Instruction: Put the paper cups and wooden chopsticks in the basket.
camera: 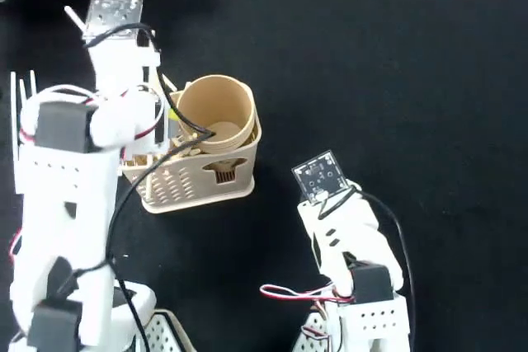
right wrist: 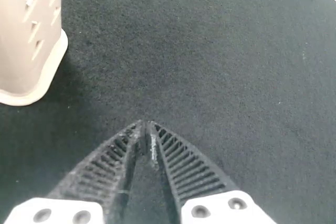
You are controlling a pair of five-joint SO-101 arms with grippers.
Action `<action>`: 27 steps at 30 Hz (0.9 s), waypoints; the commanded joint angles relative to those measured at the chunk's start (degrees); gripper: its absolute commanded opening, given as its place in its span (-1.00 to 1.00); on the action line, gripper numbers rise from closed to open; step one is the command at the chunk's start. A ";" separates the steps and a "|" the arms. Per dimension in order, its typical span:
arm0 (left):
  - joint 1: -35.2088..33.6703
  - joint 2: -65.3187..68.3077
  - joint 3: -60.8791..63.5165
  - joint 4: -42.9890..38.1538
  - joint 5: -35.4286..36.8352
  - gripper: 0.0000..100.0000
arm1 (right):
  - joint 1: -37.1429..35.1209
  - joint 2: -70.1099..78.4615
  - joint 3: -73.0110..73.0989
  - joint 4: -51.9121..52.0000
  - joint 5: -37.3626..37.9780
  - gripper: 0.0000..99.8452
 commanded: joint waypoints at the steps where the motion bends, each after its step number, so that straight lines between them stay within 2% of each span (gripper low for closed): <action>1: -1.01 2.55 -3.03 0.35 -0.70 -0.78 | 0.53 -4.62 -0.22 0.09 0.53 -0.98; 6: -1.10 3.25 -2.51 0.18 -3.08 -0.83 | 0.53 -4.62 -0.22 0.09 0.53 -0.98; 19: -1.01 3.87 -2.42 0.62 -3.34 -0.84 | 0.53 -4.62 -0.22 0.09 0.53 -0.98; 22: -1.01 3.96 -1.80 0.53 -3.34 -0.95 | 0.53 -4.62 -0.22 0.09 0.53 -0.98; 27: -1.01 3.87 -0.92 0.53 -2.99 -0.88 | 0.53 -4.62 -0.22 0.09 0.53 -0.98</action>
